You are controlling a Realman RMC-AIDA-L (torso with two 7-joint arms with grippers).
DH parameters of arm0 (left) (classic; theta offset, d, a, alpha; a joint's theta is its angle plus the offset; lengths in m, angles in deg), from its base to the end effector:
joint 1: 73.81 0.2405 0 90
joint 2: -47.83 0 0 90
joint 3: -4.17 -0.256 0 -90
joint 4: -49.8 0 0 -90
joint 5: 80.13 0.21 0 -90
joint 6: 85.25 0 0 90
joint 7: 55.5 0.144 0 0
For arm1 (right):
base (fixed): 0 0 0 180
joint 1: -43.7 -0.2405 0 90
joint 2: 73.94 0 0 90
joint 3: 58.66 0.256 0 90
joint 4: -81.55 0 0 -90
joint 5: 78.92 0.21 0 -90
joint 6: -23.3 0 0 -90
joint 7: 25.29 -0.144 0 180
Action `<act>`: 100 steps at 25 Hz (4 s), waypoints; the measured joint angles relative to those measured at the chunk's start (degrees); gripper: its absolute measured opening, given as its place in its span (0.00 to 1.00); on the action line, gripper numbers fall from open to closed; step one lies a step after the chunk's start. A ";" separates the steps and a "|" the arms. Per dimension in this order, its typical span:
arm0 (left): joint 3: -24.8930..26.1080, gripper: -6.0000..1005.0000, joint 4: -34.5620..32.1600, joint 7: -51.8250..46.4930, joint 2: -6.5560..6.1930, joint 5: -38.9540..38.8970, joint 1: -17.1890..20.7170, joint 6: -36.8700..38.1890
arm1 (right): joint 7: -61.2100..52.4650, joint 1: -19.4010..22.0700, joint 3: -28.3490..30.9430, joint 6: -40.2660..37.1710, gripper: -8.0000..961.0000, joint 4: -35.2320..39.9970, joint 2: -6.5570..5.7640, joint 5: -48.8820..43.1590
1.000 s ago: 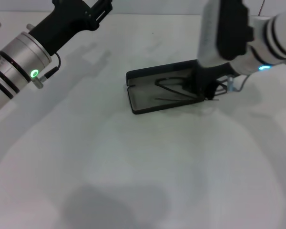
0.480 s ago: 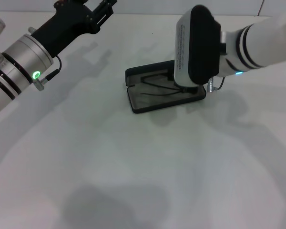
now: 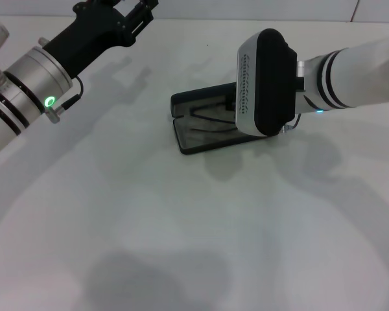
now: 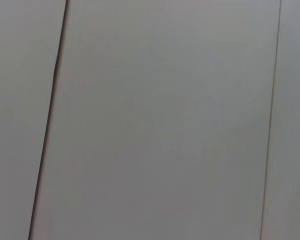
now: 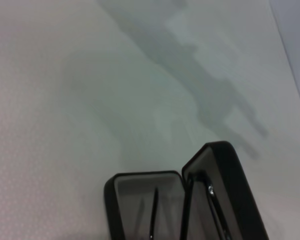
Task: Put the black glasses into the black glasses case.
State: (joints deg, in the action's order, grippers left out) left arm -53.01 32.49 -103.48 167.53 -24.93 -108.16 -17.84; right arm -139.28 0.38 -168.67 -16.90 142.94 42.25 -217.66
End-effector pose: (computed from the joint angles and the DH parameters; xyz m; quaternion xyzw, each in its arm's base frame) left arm -0.2399 0.3897 -0.0091 -0.8012 -0.2038 -0.4090 0.3864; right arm 0.1164 0.4005 -0.0948 -0.9438 -0.1749 -0.1296 0.2485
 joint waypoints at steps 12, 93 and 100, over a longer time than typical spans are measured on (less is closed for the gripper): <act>0.00 0.54 0.00 -0.01 0.08 -0.01 -0.21 0.00 | 0.11 1.99 -1.37 2.26 0.16 0.83 -0.01 -1.09; -24.77 0.56 -6.21 -0.63 -2.75 0.55 2.10 15.51 | 35.96 14.53 67.38 -61.08 0.67 -13.11 -0.75 37.65; -23.73 0.80 -5.92 -0.46 -5.83 4.43 6.10 24.30 | 49.78 10.10 63.64 -62.63 0.78 -24.18 -0.59 39.80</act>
State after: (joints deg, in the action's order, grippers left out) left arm -76.74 26.57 -103.94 161.70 -20.50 -102.06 6.46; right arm -89.50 10.48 -105.04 -79.53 118.77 41.67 -177.86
